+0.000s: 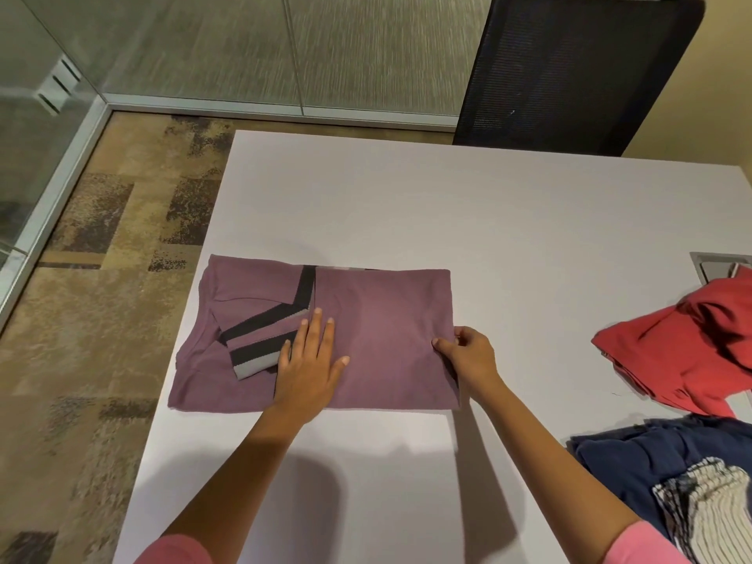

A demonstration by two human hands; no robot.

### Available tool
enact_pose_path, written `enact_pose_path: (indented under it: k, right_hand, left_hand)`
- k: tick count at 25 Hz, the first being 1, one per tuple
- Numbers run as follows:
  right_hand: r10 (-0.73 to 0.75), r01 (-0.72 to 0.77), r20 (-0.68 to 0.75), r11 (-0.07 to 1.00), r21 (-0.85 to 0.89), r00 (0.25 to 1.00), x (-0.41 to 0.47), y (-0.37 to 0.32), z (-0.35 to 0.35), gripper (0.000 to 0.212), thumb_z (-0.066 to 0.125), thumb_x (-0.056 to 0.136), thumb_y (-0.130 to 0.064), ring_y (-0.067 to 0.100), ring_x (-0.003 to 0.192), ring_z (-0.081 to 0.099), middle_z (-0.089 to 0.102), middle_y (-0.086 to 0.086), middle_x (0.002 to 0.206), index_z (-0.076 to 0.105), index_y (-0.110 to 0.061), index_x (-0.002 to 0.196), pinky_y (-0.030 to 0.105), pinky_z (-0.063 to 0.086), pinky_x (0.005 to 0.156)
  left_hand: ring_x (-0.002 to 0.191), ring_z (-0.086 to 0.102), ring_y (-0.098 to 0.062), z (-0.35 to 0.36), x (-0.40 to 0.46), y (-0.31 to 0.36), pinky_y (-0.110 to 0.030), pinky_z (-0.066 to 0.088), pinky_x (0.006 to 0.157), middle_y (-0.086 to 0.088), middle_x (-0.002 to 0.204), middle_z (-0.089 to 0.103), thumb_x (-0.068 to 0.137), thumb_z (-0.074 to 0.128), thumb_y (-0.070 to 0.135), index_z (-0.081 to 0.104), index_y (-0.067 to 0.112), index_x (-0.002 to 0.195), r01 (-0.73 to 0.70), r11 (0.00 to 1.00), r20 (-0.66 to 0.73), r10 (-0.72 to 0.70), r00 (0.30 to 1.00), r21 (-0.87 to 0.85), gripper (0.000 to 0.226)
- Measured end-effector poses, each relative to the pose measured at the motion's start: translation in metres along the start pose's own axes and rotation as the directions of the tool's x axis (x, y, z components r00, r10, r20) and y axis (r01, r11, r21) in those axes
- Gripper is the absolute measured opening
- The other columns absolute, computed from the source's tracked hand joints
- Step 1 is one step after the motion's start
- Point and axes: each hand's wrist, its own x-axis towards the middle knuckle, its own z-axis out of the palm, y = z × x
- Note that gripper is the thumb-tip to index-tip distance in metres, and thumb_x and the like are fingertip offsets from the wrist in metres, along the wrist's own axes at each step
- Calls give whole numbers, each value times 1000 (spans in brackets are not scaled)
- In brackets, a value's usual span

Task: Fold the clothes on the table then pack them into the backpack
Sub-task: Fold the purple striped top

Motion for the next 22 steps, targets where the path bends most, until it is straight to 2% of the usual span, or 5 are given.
enact_pose_path:
  k: [5,9,14,18,22]
  right_hand:
    - [-16,16,9,999,28,1000,-3,10,-27,8,67,81,-16,27,80,66,69,7,86,66,-9,86,37,53,71]
    - [38,-39,-31,999,-25,999,-3,36,-50,14,72,81,-21,27,86,67,70,5,87,66,-11,89,39,55,77]
    - [-12,5,-65,993,-120,998,-15,42,-57,38,73,83,-23,18,82,60,62,2,89,55,-12,114,27,44,74]
    - [-178,135,-92,925,-354,980,-18,45,-44,62,75,79,-34,26,106,54,52,9,120,47,-12,131,42,44,97]
    - [-272,221,-61,875,-431,960,-23,45,-37,62,70,83,-37,27,120,45,44,11,132,45,-12,134,42,33,105]
  left_hand:
    - [133,44,-33,3,-6,17,-51,48,91,-13,153,33,97,12,59,37,15,145,-25,1000,99,25,995,-3,70]
    - [132,36,-32,-5,-15,54,-47,36,100,-12,152,27,98,42,42,34,22,147,126,953,51,-117,992,-277,53]
    - [113,54,-30,-16,8,62,-50,43,98,-8,120,54,87,65,35,41,15,133,454,512,187,-489,852,-729,56]
    - [92,63,-33,-23,25,55,-46,54,84,-18,103,66,85,68,38,59,2,112,493,455,336,-385,860,-741,46]
    - [100,62,-29,-38,32,70,-36,51,82,-14,107,65,93,55,32,58,4,111,421,431,367,-207,907,-798,33]
